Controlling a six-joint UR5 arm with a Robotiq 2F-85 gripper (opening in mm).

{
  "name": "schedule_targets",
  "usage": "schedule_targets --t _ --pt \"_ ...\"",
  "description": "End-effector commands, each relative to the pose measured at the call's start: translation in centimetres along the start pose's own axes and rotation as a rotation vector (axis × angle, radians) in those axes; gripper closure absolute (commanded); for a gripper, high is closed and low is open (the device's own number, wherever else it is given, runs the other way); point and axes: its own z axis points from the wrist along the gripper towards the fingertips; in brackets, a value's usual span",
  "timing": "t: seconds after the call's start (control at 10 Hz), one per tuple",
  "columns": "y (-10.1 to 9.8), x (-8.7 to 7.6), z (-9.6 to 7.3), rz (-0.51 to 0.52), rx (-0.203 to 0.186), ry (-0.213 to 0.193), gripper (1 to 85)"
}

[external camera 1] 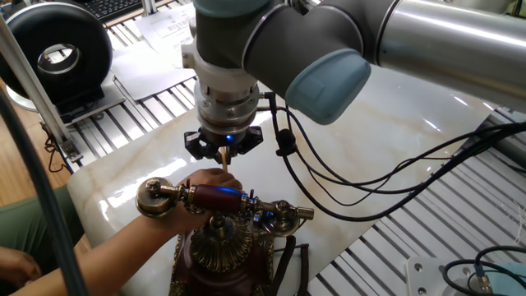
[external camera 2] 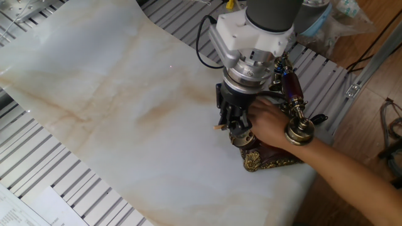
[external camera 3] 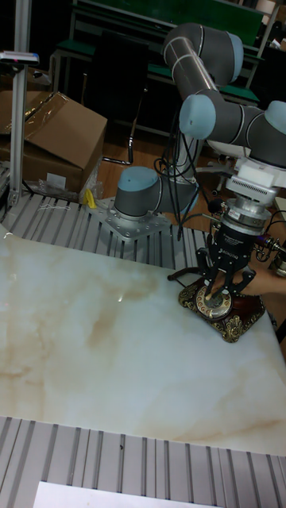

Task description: Dial a number on an old rotary phone

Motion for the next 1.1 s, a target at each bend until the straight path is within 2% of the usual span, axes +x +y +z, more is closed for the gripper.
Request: schedule_targets --t 0.0,1.0 --pt "0.3 0.4 0.3 0.006 -0.003 0.007 84.7" --pt "0.4 2.0 0.5 0.005 0.017 0.025 84.7"
